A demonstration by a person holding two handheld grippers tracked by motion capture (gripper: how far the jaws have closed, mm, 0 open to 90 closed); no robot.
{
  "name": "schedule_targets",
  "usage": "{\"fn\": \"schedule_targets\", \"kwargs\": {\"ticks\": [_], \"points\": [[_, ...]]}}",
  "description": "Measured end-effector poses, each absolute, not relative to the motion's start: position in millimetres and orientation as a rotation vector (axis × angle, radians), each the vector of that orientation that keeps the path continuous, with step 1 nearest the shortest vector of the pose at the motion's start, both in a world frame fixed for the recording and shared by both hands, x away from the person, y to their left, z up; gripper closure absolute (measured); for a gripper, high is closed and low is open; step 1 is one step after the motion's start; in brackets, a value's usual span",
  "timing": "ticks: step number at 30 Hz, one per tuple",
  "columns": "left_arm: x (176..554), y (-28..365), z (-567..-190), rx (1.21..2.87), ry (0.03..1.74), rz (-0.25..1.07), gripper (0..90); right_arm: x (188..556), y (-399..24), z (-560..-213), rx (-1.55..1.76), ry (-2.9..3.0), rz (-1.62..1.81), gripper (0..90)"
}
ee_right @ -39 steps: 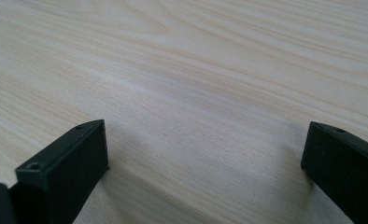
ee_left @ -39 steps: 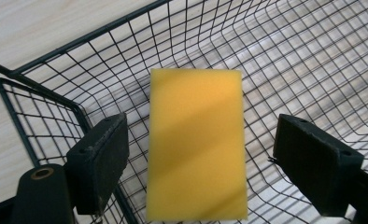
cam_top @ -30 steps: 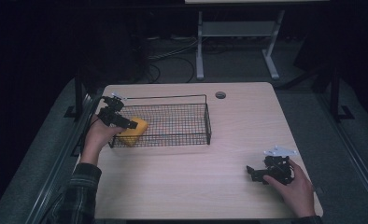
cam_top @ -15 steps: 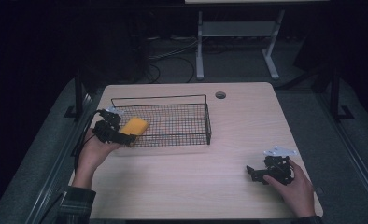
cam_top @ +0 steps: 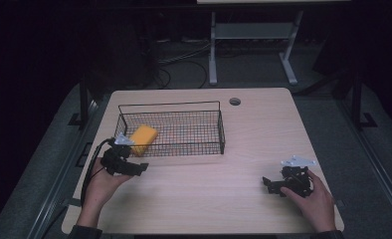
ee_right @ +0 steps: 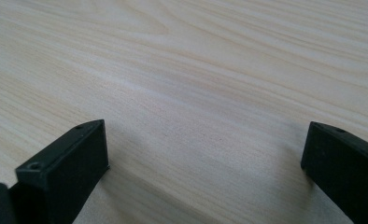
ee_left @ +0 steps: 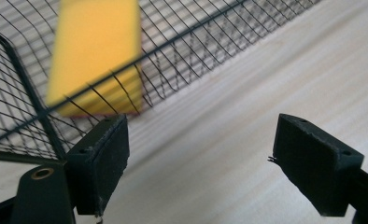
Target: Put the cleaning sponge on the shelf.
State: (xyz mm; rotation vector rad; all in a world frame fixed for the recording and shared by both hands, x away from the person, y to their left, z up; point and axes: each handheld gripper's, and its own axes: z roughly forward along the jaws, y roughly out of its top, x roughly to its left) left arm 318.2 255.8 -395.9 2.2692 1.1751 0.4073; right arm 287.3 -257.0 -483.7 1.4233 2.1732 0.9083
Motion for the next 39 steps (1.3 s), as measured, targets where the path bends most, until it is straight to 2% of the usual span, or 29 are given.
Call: {"fn": "schedule_targets", "kwargs": {"ticks": [16, 28, 39], "points": [[290, 260, -439, 2.293, 1.148, 0.409, 17.9, 287, -257, -484, 1.421, 2.174, 0.909, 0.0], [280, 258, -457, 2.304, 1.125, 0.412, 16.3, 287, -257, -484, 1.421, 2.174, 0.909, 0.0], [277, 264, -466, 2.228, 1.099, 0.417, 13.1, 287, -257, -484, 1.421, 2.174, 0.909, 0.0]]}}
